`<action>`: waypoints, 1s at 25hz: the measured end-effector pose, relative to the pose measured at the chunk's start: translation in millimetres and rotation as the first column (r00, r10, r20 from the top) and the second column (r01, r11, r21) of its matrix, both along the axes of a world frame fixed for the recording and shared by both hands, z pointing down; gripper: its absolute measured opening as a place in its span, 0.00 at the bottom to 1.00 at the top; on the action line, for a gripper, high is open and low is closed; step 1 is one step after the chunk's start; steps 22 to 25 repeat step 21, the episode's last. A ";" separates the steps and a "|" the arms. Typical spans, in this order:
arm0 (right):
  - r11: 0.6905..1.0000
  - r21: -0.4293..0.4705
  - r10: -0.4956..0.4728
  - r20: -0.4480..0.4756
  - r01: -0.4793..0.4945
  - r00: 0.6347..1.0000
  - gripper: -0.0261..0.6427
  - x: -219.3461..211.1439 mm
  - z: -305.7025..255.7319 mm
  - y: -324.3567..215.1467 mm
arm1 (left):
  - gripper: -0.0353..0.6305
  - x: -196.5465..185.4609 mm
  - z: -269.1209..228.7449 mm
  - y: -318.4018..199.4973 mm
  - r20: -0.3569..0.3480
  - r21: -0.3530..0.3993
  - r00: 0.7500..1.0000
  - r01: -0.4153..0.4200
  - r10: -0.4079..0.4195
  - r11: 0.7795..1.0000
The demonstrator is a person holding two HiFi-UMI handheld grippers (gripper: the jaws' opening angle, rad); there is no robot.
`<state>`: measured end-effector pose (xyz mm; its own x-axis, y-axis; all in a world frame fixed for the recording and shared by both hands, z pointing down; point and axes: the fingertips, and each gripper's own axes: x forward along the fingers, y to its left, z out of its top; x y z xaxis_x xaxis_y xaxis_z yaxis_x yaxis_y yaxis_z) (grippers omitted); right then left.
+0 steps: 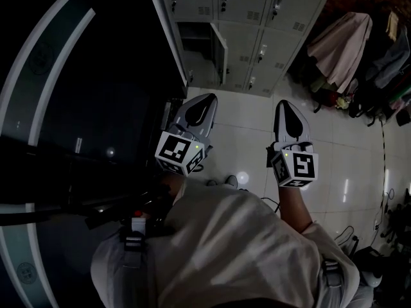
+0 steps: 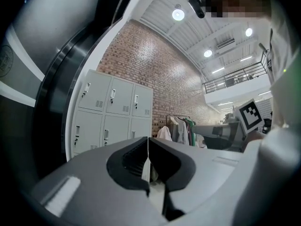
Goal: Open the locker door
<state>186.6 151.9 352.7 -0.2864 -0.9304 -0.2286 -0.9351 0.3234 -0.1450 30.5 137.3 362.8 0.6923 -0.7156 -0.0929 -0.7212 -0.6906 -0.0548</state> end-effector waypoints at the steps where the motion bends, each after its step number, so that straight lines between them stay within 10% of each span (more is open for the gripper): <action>1: 1.000 0.000 0.002 -0.003 -0.002 1.000 0.04 -1.0 0.2 -0.5 | 0.07 -1.8 1.7 -1.2 -0.001 -0.001 1.000 0.004 -0.004 1.000; 25: 1.000 -0.004 0.014 0.005 -0.014 1.000 0.04 3.0 4.4 -9.8 | 0.07 -2.6 8.3 -12.2 -0.009 -0.014 1.000 -0.017 0.017 1.000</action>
